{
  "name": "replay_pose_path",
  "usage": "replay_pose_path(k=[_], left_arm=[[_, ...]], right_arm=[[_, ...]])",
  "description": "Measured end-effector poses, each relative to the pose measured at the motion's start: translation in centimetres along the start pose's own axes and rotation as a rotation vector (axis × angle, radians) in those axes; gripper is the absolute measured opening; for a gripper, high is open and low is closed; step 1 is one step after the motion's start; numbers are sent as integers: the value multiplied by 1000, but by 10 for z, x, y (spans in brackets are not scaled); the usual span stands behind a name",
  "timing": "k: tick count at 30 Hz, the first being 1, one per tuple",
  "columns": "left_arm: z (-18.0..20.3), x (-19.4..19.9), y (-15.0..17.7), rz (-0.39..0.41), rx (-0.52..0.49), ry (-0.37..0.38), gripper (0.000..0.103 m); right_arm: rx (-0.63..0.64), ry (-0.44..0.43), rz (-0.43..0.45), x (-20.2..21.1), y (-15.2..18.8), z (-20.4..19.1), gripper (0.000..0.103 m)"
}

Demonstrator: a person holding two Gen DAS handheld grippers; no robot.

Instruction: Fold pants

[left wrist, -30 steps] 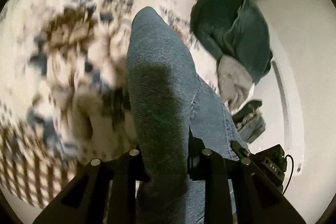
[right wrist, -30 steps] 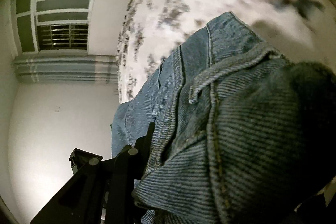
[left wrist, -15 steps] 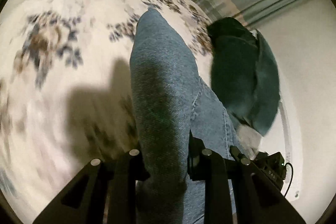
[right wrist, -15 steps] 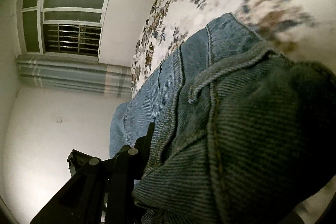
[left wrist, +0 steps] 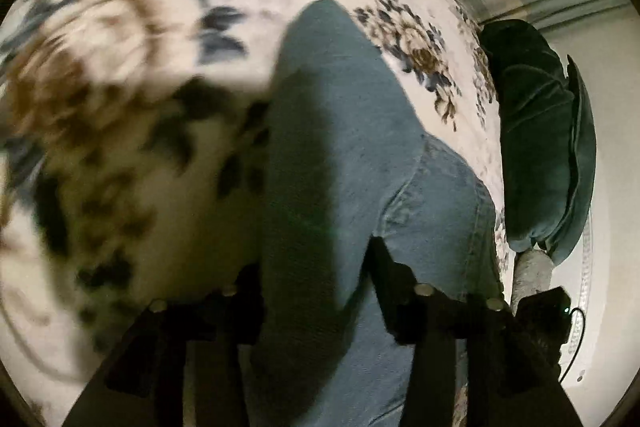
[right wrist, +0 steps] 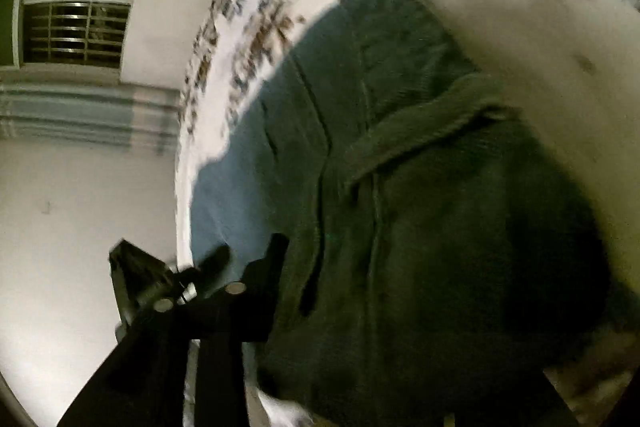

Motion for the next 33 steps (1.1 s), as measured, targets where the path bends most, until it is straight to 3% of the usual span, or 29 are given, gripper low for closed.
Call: replay_pose_path(k=[5,10,12,13,15,16,17,19,26,33], left_arm=[[-2,32,12,14,-66,-115,44],[27,59,16,54,-205,-283,41],[47,73,20,80,-260,-367,42],[53,76,21,84,-276,-393,48],[71,89,26,101,-302,-455,67],[78,95,30,111,-311,-472,80],[86,104,33,127,-320,-484,86],[102,121,40,149,-334,-509,86],[158,186,67,241,-349,-536,86],[216,269,111,331,-368,-546,86]], right_arm=[[35,108,-8,29,6,16,55],[187,299,3,54,0,-21,58],[266,388,22,66,0,-41,72],[317,438,45,74,-1,-53,86],[380,504,77,94,-1,-70,103],[407,547,102,106,-2,-80,103],[421,575,117,120,0,-86,103],[452,615,152,145,2,-101,103],[534,660,249,240,31,-151,103],[610,600,332,350,77,-208,103]])
Point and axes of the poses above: each gripper's, at about its wrist camera, not at the fingertips, and x roughly against the way its jaws point, z to its right, y to its underside, the point moved 6 cm from there along -x, roughly the way its jaws point, and after that the axes turned 7 degrees about z, right-handed, at the moved point
